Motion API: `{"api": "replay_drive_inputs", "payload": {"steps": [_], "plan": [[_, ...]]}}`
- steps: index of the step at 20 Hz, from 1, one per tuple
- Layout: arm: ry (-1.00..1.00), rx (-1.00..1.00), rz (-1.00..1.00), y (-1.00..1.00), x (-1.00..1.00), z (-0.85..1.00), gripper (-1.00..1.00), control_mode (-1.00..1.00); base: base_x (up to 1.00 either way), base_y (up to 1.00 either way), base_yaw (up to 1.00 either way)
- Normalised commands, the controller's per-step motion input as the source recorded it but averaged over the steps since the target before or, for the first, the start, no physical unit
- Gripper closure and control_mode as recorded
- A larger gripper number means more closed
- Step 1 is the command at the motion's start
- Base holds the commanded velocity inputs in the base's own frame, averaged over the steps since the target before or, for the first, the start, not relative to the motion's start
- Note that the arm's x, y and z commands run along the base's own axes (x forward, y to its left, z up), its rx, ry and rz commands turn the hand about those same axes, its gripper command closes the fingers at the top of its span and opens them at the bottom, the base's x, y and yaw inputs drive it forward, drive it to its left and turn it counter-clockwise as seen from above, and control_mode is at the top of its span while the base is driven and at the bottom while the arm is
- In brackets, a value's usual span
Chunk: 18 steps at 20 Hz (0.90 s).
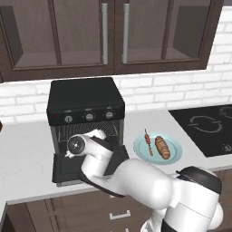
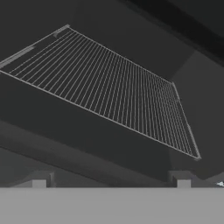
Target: Pick up the kebab skewer and baguette bread, and place them inside the toaster oven. Close the toaster oven door and start by setting the timer.
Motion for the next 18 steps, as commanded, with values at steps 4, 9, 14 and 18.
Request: {"api": "replay_drive_inputs", "payload": {"steps": [4, 9, 14, 18], "plan": [[0.0, -0.04, -0.01, 0.03, 0.05, 0.0, -1.0, -1.0, 0.0, 0.0, 0.0], [0.0, -0.04, 0.0, 0.0, 0.33, 0.0, -1.0, -1.0, 0.0, 0.0, 0.0], [-0.01, -0.02, 0.0, 0.03, 0.46, -0.15, -1.0, -1.0, 0.0, 0.0, 0.0], [-0.01, -0.05, 0.0, 0.3, 0.0, -0.49, -1.0, -1.0, 0.0, 0.0, 0.0]]}}
